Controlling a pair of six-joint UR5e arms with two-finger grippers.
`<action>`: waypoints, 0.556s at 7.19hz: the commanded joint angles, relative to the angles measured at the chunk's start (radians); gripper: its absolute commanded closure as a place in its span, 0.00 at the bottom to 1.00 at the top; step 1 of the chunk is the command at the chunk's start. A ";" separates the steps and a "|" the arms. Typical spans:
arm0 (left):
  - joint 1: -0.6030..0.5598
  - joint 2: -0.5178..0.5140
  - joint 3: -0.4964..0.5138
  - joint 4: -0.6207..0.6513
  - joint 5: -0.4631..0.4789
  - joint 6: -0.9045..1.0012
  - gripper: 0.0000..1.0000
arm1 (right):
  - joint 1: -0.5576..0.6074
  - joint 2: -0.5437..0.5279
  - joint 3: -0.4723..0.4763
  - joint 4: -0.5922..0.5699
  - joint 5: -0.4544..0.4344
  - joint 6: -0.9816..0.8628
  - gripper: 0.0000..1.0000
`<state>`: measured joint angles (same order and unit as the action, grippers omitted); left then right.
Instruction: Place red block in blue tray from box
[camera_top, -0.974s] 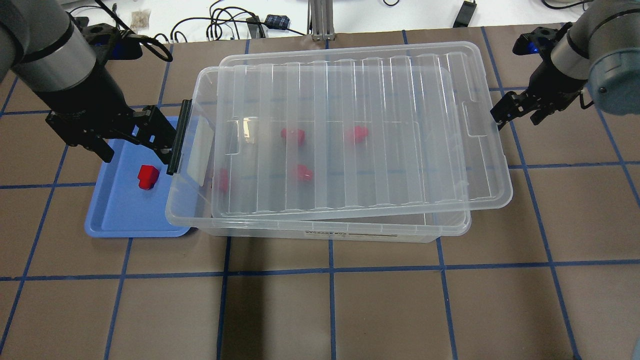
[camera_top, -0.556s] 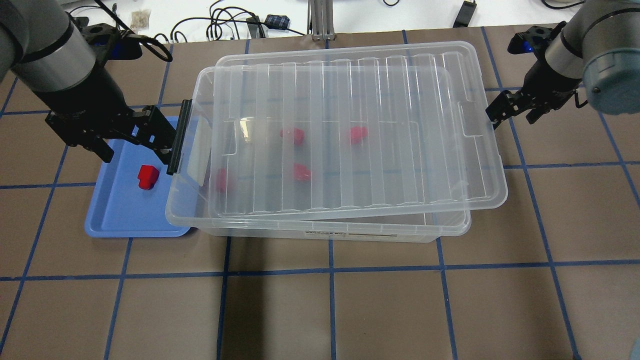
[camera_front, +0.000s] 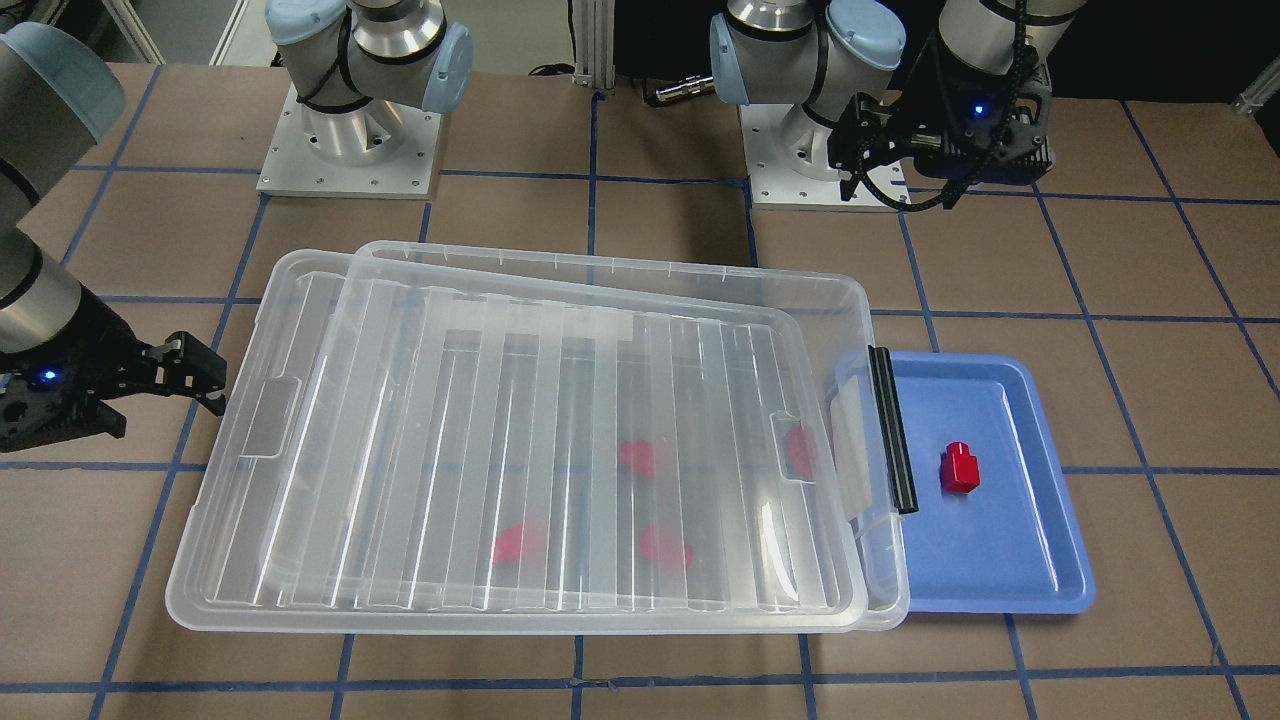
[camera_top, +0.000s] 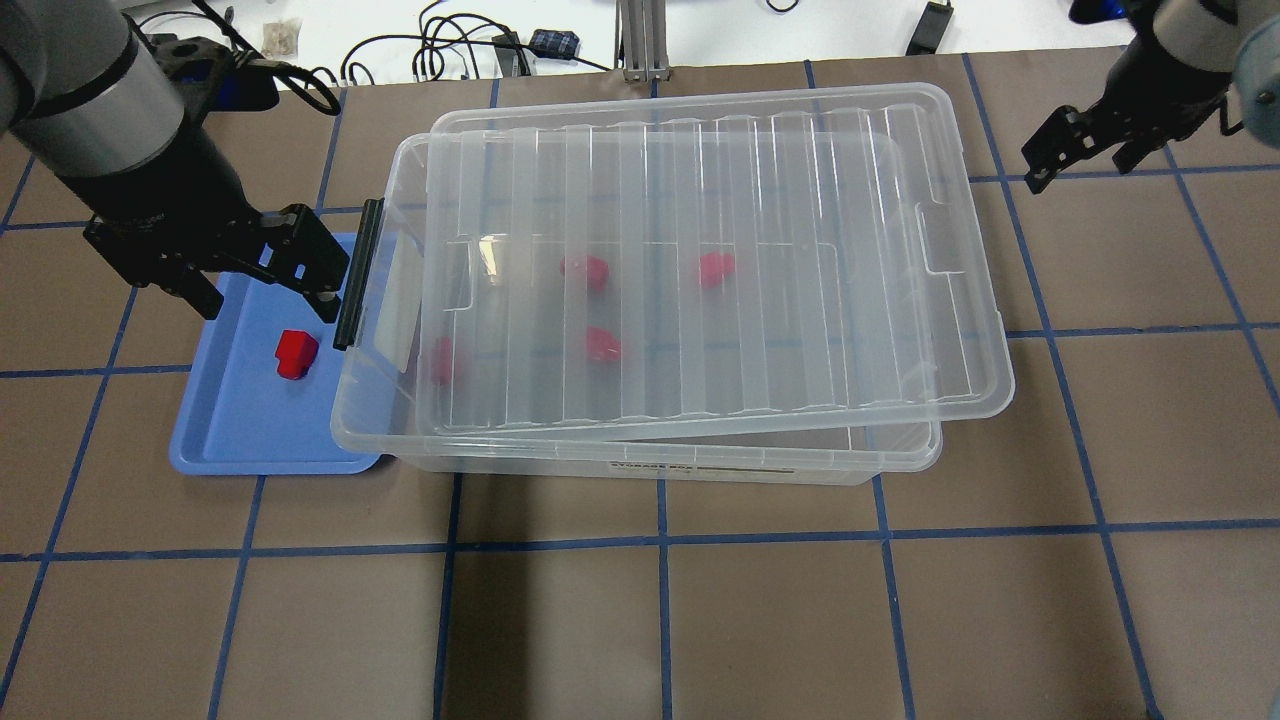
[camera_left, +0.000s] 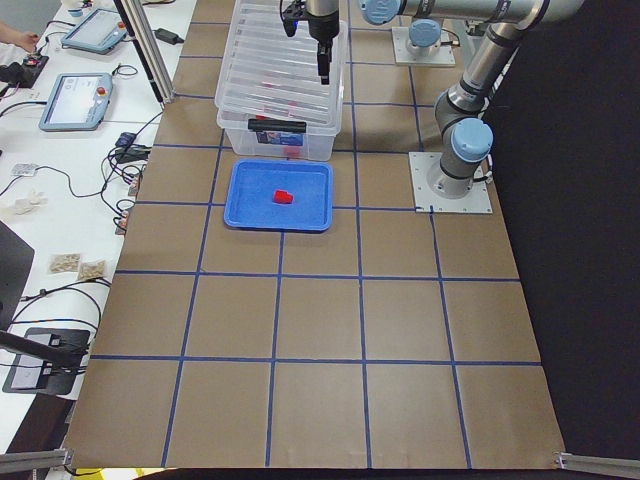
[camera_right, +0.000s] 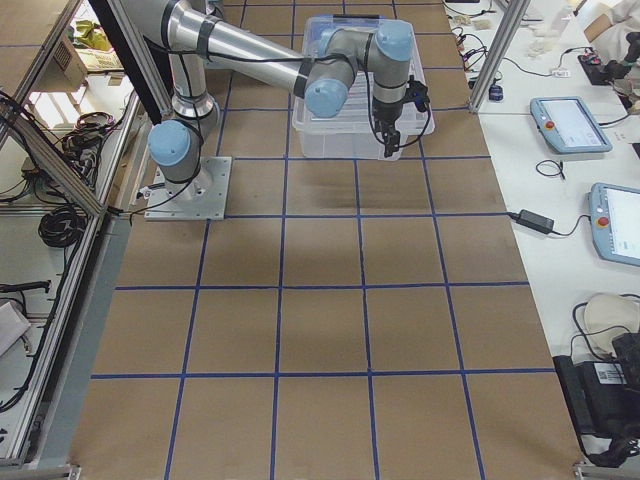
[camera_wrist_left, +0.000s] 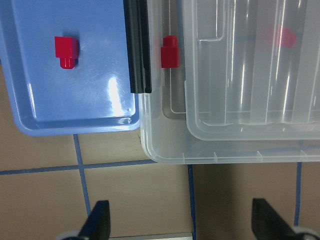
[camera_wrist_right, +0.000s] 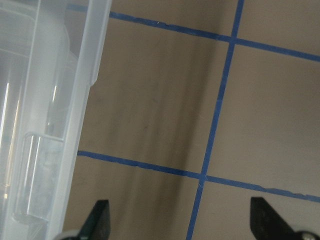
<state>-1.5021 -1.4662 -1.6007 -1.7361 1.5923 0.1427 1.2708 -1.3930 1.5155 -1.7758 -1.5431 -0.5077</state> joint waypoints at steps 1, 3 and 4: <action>0.000 0.000 0.001 0.001 0.000 0.000 0.00 | 0.015 -0.062 -0.156 0.247 -0.012 0.079 0.00; -0.001 0.001 0.005 0.003 0.026 0.000 0.00 | 0.136 -0.083 -0.161 0.285 -0.011 0.286 0.00; -0.001 0.003 0.005 0.004 0.047 0.000 0.00 | 0.242 -0.090 -0.158 0.285 -0.023 0.398 0.00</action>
<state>-1.5031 -1.4647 -1.5963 -1.7332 1.6156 0.1427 1.3993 -1.4728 1.3593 -1.5027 -1.5560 -0.2442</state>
